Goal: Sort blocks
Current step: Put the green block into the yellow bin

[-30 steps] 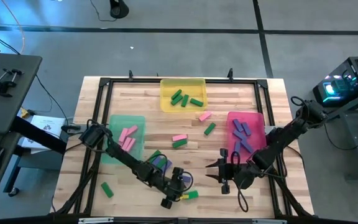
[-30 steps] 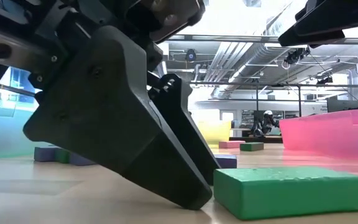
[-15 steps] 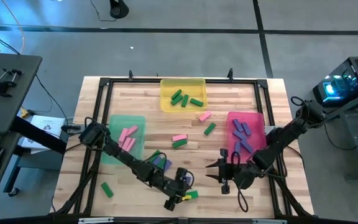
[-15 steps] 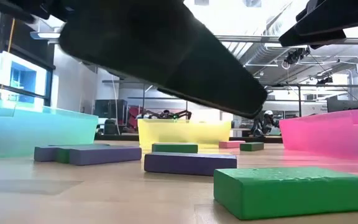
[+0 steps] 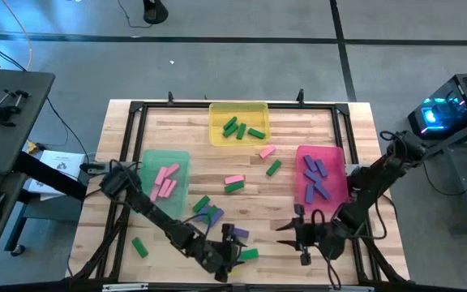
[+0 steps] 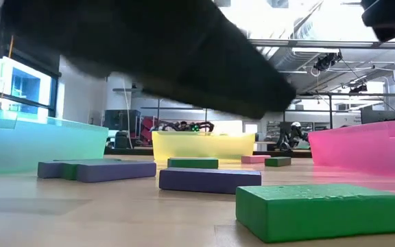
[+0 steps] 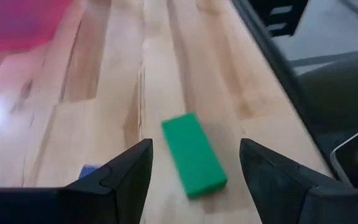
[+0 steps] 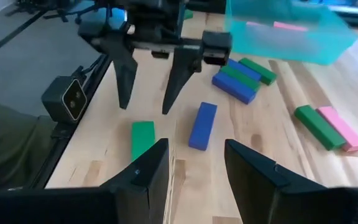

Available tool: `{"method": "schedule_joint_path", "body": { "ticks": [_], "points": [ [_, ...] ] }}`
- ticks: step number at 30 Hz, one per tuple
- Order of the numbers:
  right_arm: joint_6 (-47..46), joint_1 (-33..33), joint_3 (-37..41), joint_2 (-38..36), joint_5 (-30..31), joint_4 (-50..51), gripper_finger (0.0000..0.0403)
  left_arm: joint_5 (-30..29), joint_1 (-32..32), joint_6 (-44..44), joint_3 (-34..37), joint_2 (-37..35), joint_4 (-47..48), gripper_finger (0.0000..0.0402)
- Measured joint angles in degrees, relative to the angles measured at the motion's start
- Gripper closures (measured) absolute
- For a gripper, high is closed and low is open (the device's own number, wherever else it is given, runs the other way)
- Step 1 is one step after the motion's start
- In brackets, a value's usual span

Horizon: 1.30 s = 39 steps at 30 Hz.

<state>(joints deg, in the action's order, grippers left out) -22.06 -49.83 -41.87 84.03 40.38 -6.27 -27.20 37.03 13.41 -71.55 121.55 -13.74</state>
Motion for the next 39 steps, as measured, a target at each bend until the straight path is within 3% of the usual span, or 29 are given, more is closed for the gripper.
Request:
{"method": "schedule_joint_path", "body": {
  "ticks": [4,9,27,39],
  "points": [
    [0.53,-1.37,0.00,0.00,3.71,0.27,0.0263,-3.57,0.31,2.19,0.00,1.99,-0.29,0.0171],
    [1.41,-1.32,0.00,0.00,4.42,0.30,0.0263,-0.56,-0.47,5.61,0.03,3.71,-1.70,0.0171],
    [1.11,-1.28,0.02,0.00,4.42,0.38,0.0263,0.10,-0.60,8.63,0.11,6.21,-3.57,0.0181],
    [1.09,-1.28,0.02,0.00,4.35,0.00,0.0263,9.08,-2.98,1.19,-4.45,6.04,-5.45,0.0181]
  ]
}}
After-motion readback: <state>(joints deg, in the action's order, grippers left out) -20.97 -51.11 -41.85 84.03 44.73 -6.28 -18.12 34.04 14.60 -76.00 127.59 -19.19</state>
